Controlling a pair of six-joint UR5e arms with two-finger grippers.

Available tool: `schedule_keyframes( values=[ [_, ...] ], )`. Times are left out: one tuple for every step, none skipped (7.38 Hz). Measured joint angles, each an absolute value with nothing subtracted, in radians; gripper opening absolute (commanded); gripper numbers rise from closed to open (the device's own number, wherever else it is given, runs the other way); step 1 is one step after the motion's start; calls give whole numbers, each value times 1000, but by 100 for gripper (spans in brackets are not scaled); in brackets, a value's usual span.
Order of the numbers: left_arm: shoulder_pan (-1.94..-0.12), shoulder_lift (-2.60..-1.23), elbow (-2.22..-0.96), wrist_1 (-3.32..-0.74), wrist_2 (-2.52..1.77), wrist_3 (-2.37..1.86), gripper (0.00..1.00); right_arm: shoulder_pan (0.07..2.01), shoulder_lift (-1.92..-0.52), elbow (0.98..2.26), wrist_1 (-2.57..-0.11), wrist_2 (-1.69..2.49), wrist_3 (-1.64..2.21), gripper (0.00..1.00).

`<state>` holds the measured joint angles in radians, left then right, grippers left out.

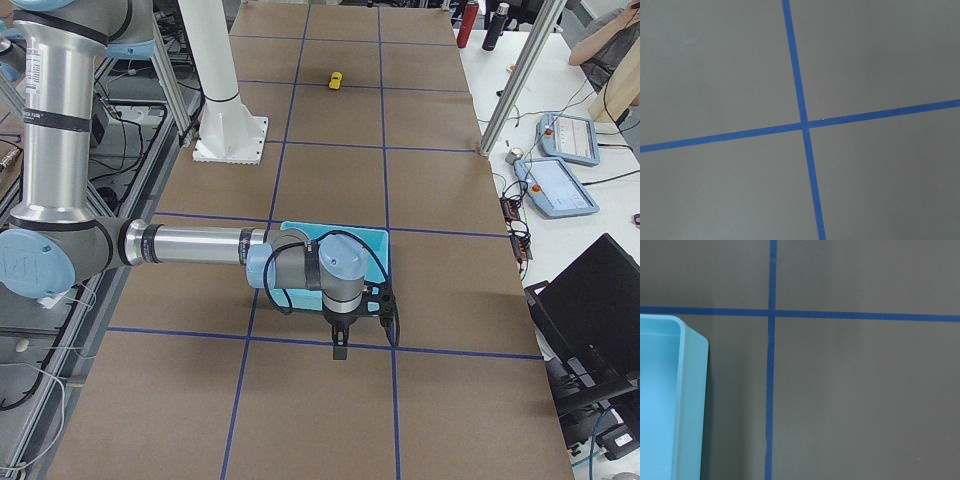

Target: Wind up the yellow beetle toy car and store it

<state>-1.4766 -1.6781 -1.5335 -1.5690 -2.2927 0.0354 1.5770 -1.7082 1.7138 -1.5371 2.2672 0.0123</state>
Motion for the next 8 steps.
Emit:
schedule_keyframes(
  values=[
    [-1480, -1678, -1536, -1571, -2292, 36, 100, 1577, -1709, 1714, -1537, 2267, 12, 100],
    [-1484, -1681, -1540, -1574, -2293, 35, 100, 1577, -1709, 1714, -1537, 2267, 12, 100],
    [-1486, -1688, -1544, -1578, -2294, 31, 100, 1577, -1709, 1713, -1537, 2266, 12, 100],
    [-1488, -1691, -1547, -1579, -2303, 17, 100, 1577, -1709, 1713, -1537, 2266, 12, 100],
    [-1489, -1690, -1550, -1580, -2332, -21, 100, 1577, -1709, 1713, -1537, 2266, 12, 100],
    [-1489, -1686, -1558, -1581, -2373, -76, 100, 1577, -1709, 1713, -1537, 2266, 12, 100],
    [-1489, -1681, -1581, -1582, -2397, -110, 100, 1577, -1709, 1716, -1538, 2267, 13, 100],
    [-1489, -1672, -1609, -1583, -2406, -124, 100, 1577, -1708, 1720, -1539, 2271, 13, 100]
  ],
)
